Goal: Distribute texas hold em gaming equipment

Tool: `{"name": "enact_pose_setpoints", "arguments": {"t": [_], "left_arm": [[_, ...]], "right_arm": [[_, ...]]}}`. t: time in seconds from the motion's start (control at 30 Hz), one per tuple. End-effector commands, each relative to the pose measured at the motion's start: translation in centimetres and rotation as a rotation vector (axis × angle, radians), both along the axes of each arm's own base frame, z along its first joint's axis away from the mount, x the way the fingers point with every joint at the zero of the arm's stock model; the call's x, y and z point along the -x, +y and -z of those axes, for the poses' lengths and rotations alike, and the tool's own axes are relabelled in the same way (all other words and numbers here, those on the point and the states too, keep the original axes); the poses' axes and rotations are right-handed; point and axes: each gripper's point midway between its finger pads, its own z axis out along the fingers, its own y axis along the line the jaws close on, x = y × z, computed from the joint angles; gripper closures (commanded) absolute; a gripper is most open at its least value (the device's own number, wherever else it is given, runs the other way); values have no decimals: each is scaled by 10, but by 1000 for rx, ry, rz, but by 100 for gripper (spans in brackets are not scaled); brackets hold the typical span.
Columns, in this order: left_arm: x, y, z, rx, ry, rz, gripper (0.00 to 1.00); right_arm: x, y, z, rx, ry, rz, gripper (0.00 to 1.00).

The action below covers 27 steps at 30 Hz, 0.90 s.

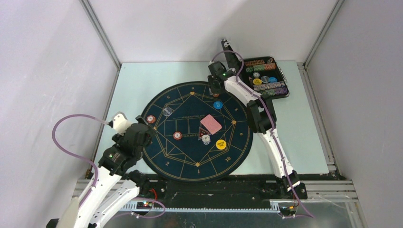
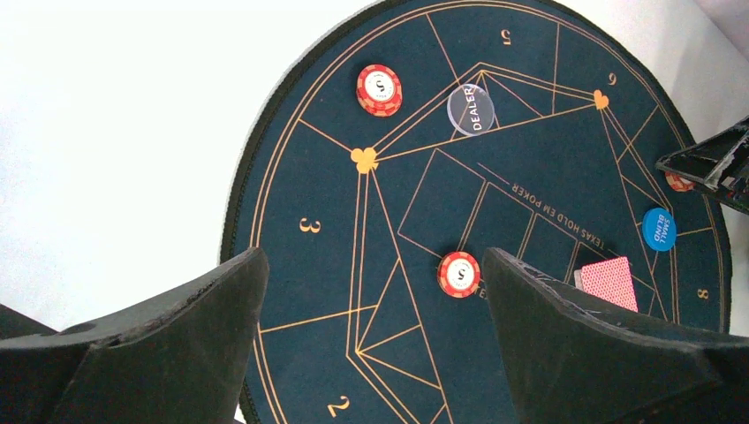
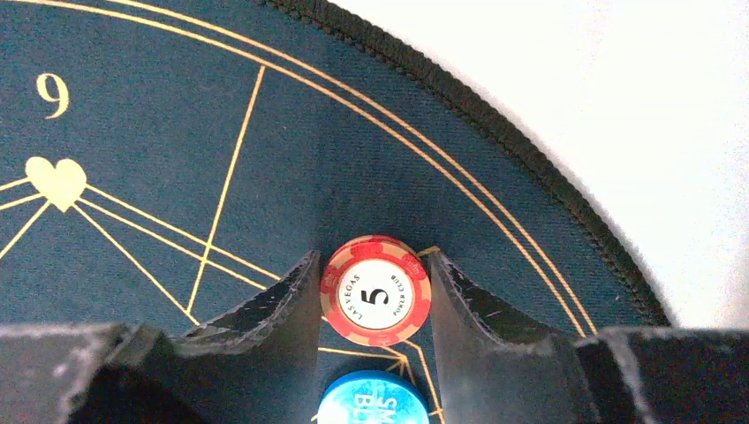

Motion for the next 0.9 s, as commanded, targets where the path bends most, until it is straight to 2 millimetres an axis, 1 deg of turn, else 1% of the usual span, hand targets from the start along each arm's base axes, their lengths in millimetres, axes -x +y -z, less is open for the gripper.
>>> {"name": "enact_pose_setpoints", "arguments": {"t": [0.0,0.03,0.1,0.13,0.17,0.23,0.3,0.33,0.37,0.4,0.43,0.5,0.53,0.57,0.6,0.63,0.67,0.7,0.73,0.77,0.8,0.83,0.87], "left_arm": [[-1,5,-1,-3,-20,-38,2],[-1,5,-2,-2,-22,-38,2],[-1,6,-2,-1,-21,-41,2],[0,6,-2,-1,-20,-41,2],[0,6,-2,0,-19,-40,2],[0,5,-2,2,-17,-39,2],[1,5,-3,2,-16,-38,2],[1,5,-3,3,-17,-37,2],[1,5,-4,5,-18,-35,2],[1,5,-4,5,-18,-34,2],[1,5,-5,8,-21,-33,2],[2,4,-7,12,-25,-30,2],[1,4,-8,17,-27,-28,2],[2,3,-8,19,-31,-24,2],[2,2,-9,25,-32,-18,2],[2,1,-9,30,-36,-14,2],[2,0,-8,35,-34,-6,2],[2,-1,-8,41,-38,0,2],[3,-3,-5,47,-30,11,2],[3,-5,-5,57,-34,15,2],[3,-7,-1,64,-26,24,2],[3,-8,-1,70,-29,27,2],[4,-10,2,76,-23,32,2]], "right_arm": [[-3,1,-3,-5,-1,19,53],[-3,0,-3,-2,2,23,47],[-2,0,-3,1,0,29,23],[-3,0,-4,0,-3,31,18],[-4,0,-6,-1,-8,32,10],[-5,2,-12,-8,-22,24,2],[-7,4,-24,-15,-46,20,1],[-9,5,-35,-23,-65,18,1],[-11,5,-41,-25,-83,18,0],[-12,7,-54,-28,-107,6,0],[-13,10,-62,-25,-131,0,0],[-13,15,-87,-17,-189,-26,0],[-13,15,-93,5,-213,-40,0],[-10,19,-106,14,-241,-62,0],[-10,18,-111,34,-261,-57,1],[-6,22,-124,45,-289,-73,0],[-4,20,-125,72,-301,-62,0],[2,25,-136,77,-321,-72,0],[7,26,-132,95,-315,-75,0],[17,34,-142,83,-324,-94,0],[28,40,-131,79,-297,-121,0],[42,51,-141,52,-302,-153,0],[57,59,-127,39,-263,-194,0]]}}
